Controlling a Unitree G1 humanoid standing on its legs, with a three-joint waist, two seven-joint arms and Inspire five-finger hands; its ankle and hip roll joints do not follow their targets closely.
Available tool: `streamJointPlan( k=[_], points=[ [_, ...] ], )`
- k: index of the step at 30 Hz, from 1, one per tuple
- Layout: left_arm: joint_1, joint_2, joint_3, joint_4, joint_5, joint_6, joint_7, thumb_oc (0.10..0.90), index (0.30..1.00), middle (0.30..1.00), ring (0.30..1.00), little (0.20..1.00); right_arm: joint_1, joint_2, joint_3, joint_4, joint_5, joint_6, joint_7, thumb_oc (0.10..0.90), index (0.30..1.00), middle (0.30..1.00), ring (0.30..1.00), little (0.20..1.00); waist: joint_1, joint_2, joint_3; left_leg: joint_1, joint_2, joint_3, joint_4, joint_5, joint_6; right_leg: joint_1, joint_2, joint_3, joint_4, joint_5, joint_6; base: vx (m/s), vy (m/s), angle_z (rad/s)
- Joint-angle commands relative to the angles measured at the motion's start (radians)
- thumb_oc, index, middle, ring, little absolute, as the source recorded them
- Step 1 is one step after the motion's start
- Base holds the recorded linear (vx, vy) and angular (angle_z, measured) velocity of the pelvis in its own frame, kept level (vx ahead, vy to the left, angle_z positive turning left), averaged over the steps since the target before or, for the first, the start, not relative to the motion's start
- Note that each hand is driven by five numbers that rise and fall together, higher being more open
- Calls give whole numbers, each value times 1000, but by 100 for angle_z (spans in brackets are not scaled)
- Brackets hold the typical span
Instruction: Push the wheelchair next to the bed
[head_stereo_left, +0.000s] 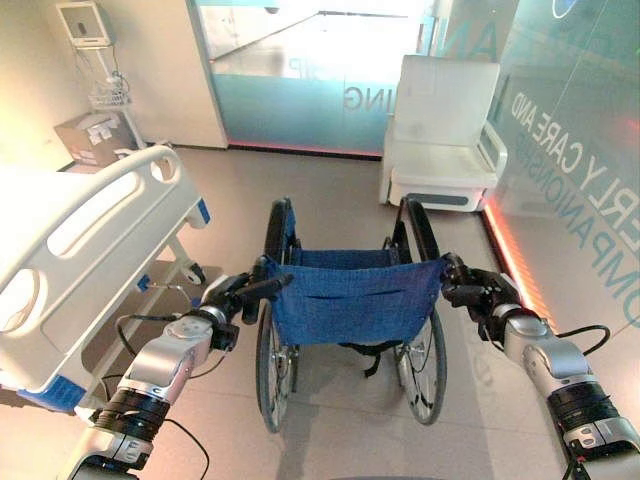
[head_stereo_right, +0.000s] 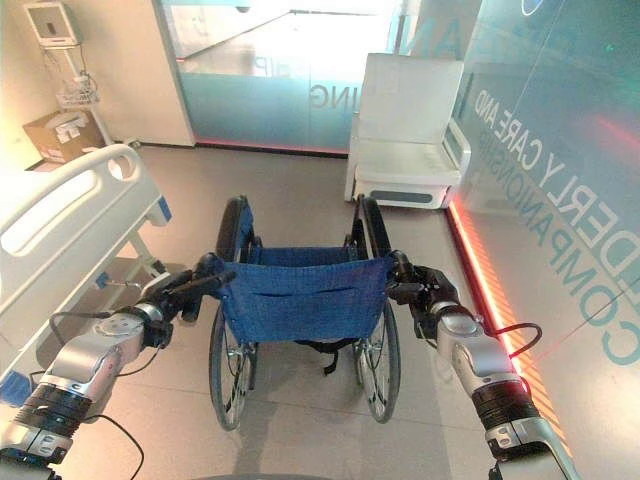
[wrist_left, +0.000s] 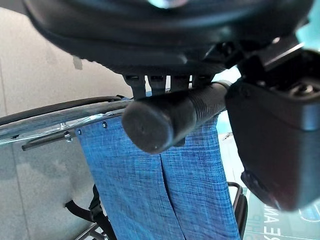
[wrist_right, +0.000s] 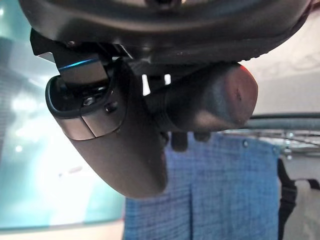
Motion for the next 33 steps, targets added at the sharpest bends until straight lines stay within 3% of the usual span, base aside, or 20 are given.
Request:
streamJointPlan(
  k=[1, 6, 10, 16, 26, 28, 29, 30, 31, 33],
  points=[
    [-145, -113, -146, -131, -183, 15, -213, 800, 900, 900, 900, 900, -118, 82, 93, -132, 78, -89, 74, 400, 300, 300, 300, 300, -54, 5, 5, -28, -45, 2, 10, -10, 4, 61, 36, -11, 7, -33, 6, 2, 11, -4],
    [-164, -103, -151, -152, -372, 85, -217, 800, 900, 900, 900, 900, -138, 74, 114, -121, 94, -93, 57, 400, 300, 300, 300, 300, -55, 10, 1, -26, -45, 3, 10, -10, 3, 64, 36, -8, 7, -34, 6, 1, 2, 1],
    [-169, -114, -163, -160, -510, 82, -184, 800, 900, 900, 900, 900, -140, 77, 125, -119, 98, -98, 50, 400, 300, 300, 300, 300, -57, 11, -2, -26, -45, 5, 10, -11, 3, 63, 37, -4, 7, -35, 6, 0, 0, 0],
    [-163, -165, -179, -181, -732, 22, -69, 800, 900, 900, 900, 900, -136, 88, 143, -117, 98, -105, 39, 400, 300, 300, 300, 300, -64, 10, -6, -26, -43, 8, 10, -12, 4, 61, 38, 3, 7, -35, 5, 0, 0, 0],
    [-122, -253, -181, -207, -998, -60, -3, 800, 900, 900, 900, 900, -131, 102, 148, -119, 95, -107, 23, 400, 300, 300, 300, 300, -68, 3, -6, -27, -41, 16, 10, -15, 5, 59, 35, 5, 7, -34, 3, -1, -2, -3],
    [-119, -260, -183, -210, -968, -87, 2, 764, 846, 846, 846, 846, -128, 106, 148, -119, 93, -109, 23, 400, 300, 300, 300, 300, -68, 3, -5, -27, -41, 17, 10, -15, 5, 58, 35, 5, 7, -34, 2, 0, 0, 0],
    [-115, -261, -184, -212, -910, -109, 2, 562, 542, 542, 542, 542, -124, 108, 148, -121, 92, -110, 20, 400, 300, 300, 300, 300, -68, 2, -4, -28, -42, 16, 10, -15, 6, 58, 35, 6, 7, -34, 2, 0, 0, 0],
    [-114, -259, -183, -212, -857, -127, 4, 447, 371, 371, 371, 371, -123, 107, 147, -122, 93, -110, 20, 400, 300, 300, 300, 300, -67, 1, -4, -28, -41, 16, 10, -14, 6, 58, 35, 6, 7, -35, 1, 0, 0, 0],
    [-116, -256, -182, -209, -830, -134, 4, 400, 300, 300, 300, 300, -123, 107, 144, -123, 93, -108, 19, 400, 300, 300, 300, 300, -67, 0, -4, -28, -42, 16, 10, -15, 6, 58, 35, 6, 7, -35, 2, 0, 0, 0],
    [-114, -243, -168, -208, -715, -148, -8, 400, 300, 300, 300, 300, -119, 102, 135, -127, 97, -106, 23, 400, 300, 300, 300, 300, -63, -1, -6, -30, -42, 13, 10, -13, 6, 57, 36, 5, 7, -37, 1, 0, 0, 0]
  ],
)
